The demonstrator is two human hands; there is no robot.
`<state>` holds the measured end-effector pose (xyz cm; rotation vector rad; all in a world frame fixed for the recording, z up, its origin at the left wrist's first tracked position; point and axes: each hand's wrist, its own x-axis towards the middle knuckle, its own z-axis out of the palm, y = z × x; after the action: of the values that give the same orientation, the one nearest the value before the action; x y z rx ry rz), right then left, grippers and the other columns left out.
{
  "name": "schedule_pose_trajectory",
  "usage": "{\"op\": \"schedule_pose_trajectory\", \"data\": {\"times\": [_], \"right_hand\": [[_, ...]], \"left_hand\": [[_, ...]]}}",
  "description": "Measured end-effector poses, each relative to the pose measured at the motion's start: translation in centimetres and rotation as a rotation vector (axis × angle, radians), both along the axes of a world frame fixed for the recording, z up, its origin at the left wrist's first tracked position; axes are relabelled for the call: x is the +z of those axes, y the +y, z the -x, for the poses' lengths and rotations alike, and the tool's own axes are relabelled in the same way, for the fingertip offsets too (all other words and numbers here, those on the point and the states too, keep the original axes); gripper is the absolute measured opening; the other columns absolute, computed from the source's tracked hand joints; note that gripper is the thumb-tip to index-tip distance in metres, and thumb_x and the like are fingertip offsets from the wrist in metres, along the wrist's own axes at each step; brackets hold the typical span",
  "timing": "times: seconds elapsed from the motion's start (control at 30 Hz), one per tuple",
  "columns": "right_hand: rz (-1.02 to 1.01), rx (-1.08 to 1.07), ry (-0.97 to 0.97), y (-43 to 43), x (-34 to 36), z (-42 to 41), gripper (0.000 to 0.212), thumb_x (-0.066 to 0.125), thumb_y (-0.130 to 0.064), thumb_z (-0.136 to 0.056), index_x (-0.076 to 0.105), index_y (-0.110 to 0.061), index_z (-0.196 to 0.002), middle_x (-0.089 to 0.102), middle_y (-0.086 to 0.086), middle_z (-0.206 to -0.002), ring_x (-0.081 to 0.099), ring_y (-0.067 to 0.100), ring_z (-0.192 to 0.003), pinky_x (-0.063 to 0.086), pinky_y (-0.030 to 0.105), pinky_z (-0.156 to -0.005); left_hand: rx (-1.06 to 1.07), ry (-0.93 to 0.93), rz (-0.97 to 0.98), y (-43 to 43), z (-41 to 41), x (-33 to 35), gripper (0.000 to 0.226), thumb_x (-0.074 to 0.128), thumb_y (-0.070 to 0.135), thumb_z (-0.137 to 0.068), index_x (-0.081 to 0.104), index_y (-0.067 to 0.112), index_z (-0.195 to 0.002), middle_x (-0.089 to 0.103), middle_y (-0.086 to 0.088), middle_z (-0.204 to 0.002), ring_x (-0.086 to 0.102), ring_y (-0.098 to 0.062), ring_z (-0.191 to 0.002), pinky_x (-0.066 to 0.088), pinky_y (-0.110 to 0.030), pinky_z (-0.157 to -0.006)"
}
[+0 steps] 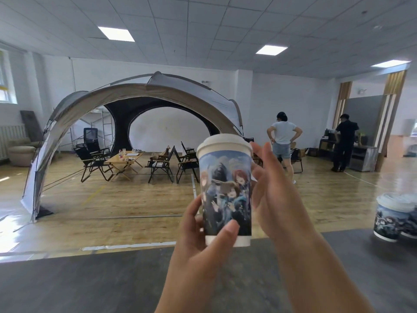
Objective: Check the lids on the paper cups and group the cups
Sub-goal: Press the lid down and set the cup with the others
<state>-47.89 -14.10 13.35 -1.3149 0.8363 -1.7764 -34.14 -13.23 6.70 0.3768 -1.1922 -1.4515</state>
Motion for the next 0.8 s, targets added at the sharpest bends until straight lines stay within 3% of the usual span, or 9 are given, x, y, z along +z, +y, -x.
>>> {"op": "schedule_pose_trajectory", "data": {"times": [0.1,0.17,0.3,0.4,0.47,0.57,0.67,0.73,0.8], "right_hand": [[0.034,-0.074,0.1,1.0,0.7,-0.4,0.058,0.06,-0.058,-0.08,0.056,-0.018,-0.123,0.073,0.009,-0.102,0.072,0.025,-0.094,0.055,0.044,-0.085],[0.033,-0.089,0.119,1.2,1.3,-0.2,0.06,0.063,-0.053,-0.079,0.056,-0.014,-0.124,0.072,0.013,-0.106,0.071,0.029,-0.098,0.054,0.049,-0.091],[0.011,0.039,-0.012,0.9,1.6,0.6,0.059,0.048,-0.054,-0.09,0.062,-0.006,-0.121,0.067,0.021,-0.117,0.064,0.041,-0.11,0.05,0.055,-0.099],[-0.036,0.287,-0.157,0.9,1.4,0.7,0.069,0.021,-0.055,-0.099,0.08,-0.02,-0.089,0.076,0.006,-0.096,0.073,0.021,-0.091,0.058,0.036,-0.083],[-0.101,0.369,-0.197,0.8,1.0,0.3,0.078,0.015,-0.059,-0.098,0.081,-0.022,-0.084,0.075,0.002,-0.091,0.072,0.015,-0.085,0.058,0.03,-0.079],[-0.146,0.358,-0.27,0.1,0.4,0.0,0.075,0.025,-0.066,-0.094,0.074,-0.012,-0.111,0.068,0.011,-0.112,0.066,0.025,-0.103,0.054,0.037,-0.091],[-0.032,0.223,-0.202,0.1,0.2,0.1,0.057,0.037,-0.061,-0.093,0.072,-0.021,-0.113,0.07,0.013,-0.115,0.064,0.032,-0.112,0.049,0.049,-0.1],[0.064,0.046,-0.067,1.2,0.9,-0.4,0.039,0.045,-0.055,-0.089,0.07,-0.03,-0.105,0.074,0.008,-0.106,0.069,0.027,-0.104,0.047,0.053,-0.101],[0.085,-0.105,0.059,1.9,1.2,-0.7,0.047,0.056,-0.053,-0.082,0.055,-0.031,-0.123,0.074,-0.001,-0.103,0.072,0.016,-0.093,0.055,0.042,-0.089]], "left_hand": [[0.15,-0.173,0.17,0.2,0.1,-0.2,0.084,0.083,0.045,-0.042,0.052,0.049,-0.119,0.068,0.008,-0.106,0.069,-0.01,-0.093,0.055,-0.022,-0.067],[0.129,-0.18,0.203,0.5,0.1,-0.1,0.086,0.085,0.044,-0.042,0.051,0.049,-0.12,0.064,0.005,-0.113,0.068,-0.011,-0.098,0.057,-0.023,-0.068],[-0.305,0.123,-0.04,1.1,0.1,0.9,0.099,0.096,0.045,-0.029,0.062,0.029,-0.121,0.069,-0.013,-0.113,0.072,-0.028,-0.092,0.059,-0.04,-0.063],[-0.689,0.252,-0.267,1.6,0.1,1.6,0.087,0.098,0.037,-0.028,0.074,0.008,-0.107,0.07,-0.024,-0.109,0.072,-0.034,-0.085,0.06,-0.049,-0.064],[-0.761,0.307,-0.317,2.0,0.5,1.5,0.091,0.1,0.026,-0.029,0.07,0.0,-0.111,0.067,-0.029,-0.112,0.071,-0.04,-0.09,0.059,-0.054,-0.068],[-0.653,0.345,-0.342,2.1,0.8,1.6,0.098,0.1,0.02,-0.023,0.068,0.002,-0.114,0.066,-0.032,-0.11,0.071,-0.042,-0.082,0.059,-0.052,-0.062],[-0.347,0.288,-0.241,1.8,1.0,1.4,0.091,0.099,0.025,-0.017,0.073,0.014,-0.103,0.073,-0.021,-0.094,0.07,-0.03,-0.062,0.058,-0.038,-0.05],[-0.126,0.204,-0.152,1.7,1.1,1.0,0.083,0.092,0.019,-0.036,0.065,0.026,-0.114,0.075,-0.007,-0.089,0.068,-0.019,-0.061,0.056,-0.028,-0.051],[-0.017,0.137,-0.06,1.9,1.0,1.0,0.074,0.079,0.016,-0.052,0.057,0.033,-0.121,0.075,0.004,-0.096,0.07,-0.008,-0.072,0.055,-0.019,-0.058]]}}
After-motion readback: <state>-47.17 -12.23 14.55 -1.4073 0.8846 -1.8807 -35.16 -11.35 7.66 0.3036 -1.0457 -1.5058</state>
